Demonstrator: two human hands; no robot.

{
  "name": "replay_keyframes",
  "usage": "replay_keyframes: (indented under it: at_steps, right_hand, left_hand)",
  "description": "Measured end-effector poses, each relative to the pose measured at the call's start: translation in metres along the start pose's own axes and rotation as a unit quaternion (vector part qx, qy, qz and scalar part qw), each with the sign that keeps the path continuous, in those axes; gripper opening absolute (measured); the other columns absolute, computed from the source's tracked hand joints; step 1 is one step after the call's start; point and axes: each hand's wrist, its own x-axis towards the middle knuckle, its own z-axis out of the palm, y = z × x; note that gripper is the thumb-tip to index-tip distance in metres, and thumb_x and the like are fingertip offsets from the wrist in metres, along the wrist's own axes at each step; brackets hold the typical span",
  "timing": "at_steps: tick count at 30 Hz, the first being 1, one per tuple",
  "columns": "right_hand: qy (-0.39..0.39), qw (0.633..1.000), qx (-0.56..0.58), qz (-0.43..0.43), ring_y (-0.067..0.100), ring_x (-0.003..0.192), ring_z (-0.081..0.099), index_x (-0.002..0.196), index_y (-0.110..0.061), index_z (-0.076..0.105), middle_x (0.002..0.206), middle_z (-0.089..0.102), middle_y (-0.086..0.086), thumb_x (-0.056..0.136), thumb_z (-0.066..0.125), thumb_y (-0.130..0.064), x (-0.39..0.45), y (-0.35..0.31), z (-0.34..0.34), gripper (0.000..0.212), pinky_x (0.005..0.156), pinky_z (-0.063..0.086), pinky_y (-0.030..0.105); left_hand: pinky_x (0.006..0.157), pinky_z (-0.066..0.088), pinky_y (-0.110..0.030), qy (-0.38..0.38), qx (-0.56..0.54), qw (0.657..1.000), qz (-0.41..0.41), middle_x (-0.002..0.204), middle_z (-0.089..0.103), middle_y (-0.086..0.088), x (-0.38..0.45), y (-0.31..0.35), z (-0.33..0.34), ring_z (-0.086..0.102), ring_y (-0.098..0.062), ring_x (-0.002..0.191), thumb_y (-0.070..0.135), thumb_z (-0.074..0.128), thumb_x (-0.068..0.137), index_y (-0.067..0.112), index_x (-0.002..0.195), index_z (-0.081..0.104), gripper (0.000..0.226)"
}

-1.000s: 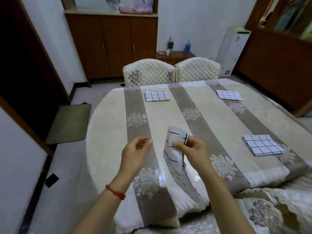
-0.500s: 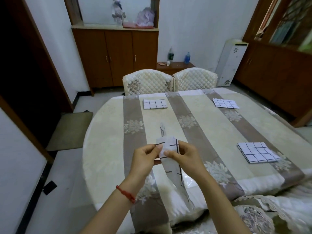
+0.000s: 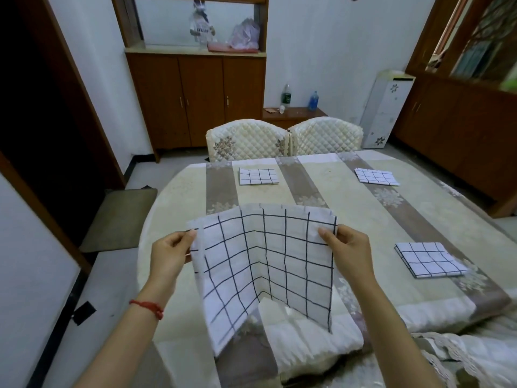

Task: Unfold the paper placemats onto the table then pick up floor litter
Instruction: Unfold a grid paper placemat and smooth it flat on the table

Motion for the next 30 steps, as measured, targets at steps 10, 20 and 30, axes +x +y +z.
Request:
replay_keyframes:
  at_steps: [10, 20, 30]
  right_hand:
    - [-0.029, 0.987, -0.095, -0.126, 0.010, 0.048, 0.027, 0.051, -0.011, 0.033, 0.046, 0.027, -0.004, 0.080, 0.067, -0.015, 0.015, -0.027, 0.003, 0.045, 0.047, 0.019, 0.018]
    - [-0.111, 0.956, -0.154, -0.223, 0.011, 0.051, 0.038, 0.058, -0.006, 0.055, 0.046, 0.038, -0.008, 0.077, 0.071, -0.020, 0.013, -0.057, 0.004, 0.029, 0.050, 0.028, 0.015]
    - [-0.104, 0.973, -0.121, -0.166, 0.009, 0.047, 0.033, 0.049, -0.025, 0.042, 0.047, 0.037, -0.009, 0.068, 0.076, -0.032, 0.004, -0.061, 0.003, 0.039, 0.050, 0.029, 0.022]
  left_hand:
    - [0.086, 0.046, -0.031, -0.004, 0.181, 0.979, 0.097, 0.099, 0.064, -0.003, 0.012, 0.009, 0.018, 0.058, -0.019, 0.094, 0.019, 0.064, 0.083, 0.009, 0.104, 0.064, 0.023]
    - [0.082, 0.035, 0.004, -0.206, 0.185, 0.907, 0.319, 0.105, 0.059, 0.017, -0.032, 0.065, 0.095, 0.051, 0.015, 0.094, 0.028, 0.064, 0.081, 0.020, 0.110, 0.064, 0.030]
    - [0.075, 0.053, -0.016, -0.249, 0.118, 0.933, 0.231, 0.080, 0.064, 0.014, -0.036, 0.060, 0.103, 0.061, 0.005, 0.075, 0.015, 0.067, 0.080, 0.033, 0.079, 0.063, 0.018]
